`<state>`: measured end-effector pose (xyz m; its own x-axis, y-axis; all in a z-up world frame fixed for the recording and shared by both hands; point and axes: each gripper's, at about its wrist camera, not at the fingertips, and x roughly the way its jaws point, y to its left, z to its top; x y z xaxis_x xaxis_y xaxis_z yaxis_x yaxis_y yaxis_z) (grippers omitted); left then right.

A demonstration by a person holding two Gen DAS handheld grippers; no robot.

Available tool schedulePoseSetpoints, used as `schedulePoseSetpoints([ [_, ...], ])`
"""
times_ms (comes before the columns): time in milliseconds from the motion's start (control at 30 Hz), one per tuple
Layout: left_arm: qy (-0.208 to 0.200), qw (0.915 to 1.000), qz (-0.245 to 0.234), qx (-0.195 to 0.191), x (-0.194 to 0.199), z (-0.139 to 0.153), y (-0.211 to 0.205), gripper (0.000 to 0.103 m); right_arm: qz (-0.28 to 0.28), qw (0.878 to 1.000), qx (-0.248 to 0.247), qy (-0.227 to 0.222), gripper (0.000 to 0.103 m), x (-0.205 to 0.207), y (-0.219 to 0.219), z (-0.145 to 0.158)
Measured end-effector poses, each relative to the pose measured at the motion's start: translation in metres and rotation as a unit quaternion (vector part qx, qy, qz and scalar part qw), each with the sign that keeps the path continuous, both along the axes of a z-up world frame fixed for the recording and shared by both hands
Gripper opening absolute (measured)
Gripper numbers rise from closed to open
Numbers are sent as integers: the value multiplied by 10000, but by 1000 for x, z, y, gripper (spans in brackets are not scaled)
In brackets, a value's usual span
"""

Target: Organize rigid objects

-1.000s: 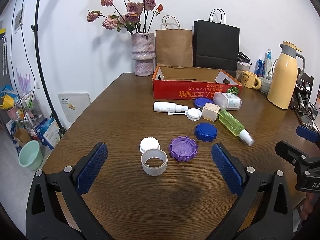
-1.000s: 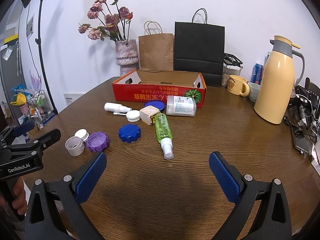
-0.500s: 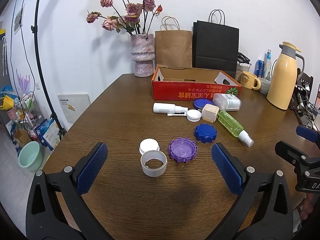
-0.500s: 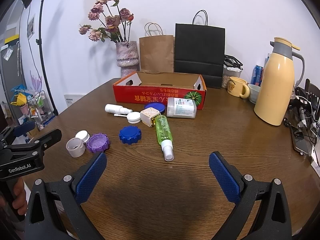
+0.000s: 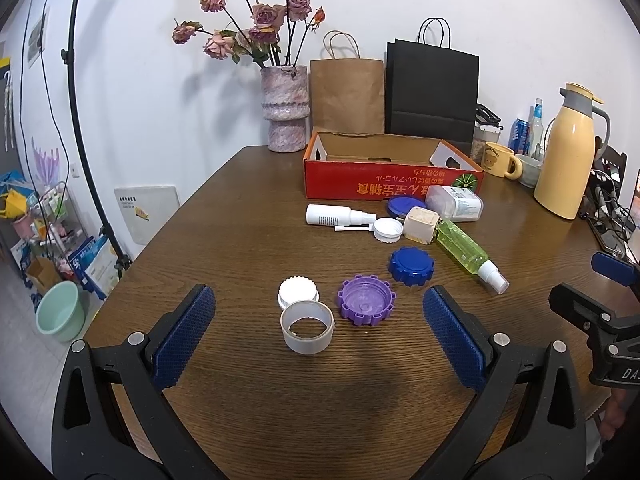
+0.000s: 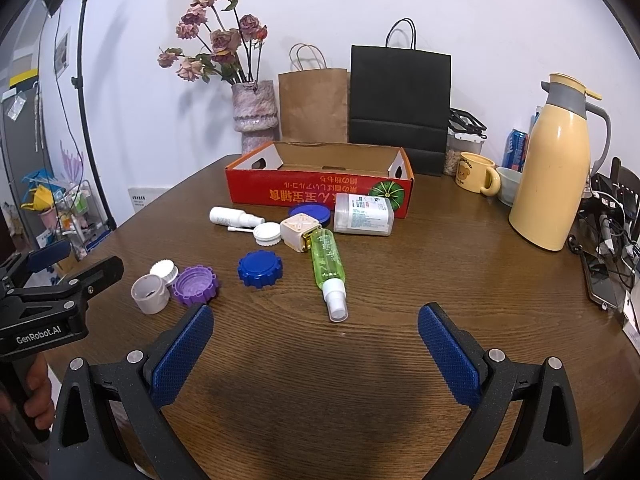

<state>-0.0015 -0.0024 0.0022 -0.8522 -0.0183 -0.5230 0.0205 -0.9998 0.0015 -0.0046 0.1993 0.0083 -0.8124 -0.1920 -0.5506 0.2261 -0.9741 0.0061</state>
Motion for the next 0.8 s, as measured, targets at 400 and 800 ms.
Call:
schedulePoseSetpoints([
  [400, -119, 9999, -9, 41, -10, -9, -4, 103, -13, 9999, 42, -118, 103, -9, -1, -8],
  [800, -362, 9992, -66, -125, -26, -22, -6, 103, 5, 9996, 60, -273, 103, -22, -2, -17],
])
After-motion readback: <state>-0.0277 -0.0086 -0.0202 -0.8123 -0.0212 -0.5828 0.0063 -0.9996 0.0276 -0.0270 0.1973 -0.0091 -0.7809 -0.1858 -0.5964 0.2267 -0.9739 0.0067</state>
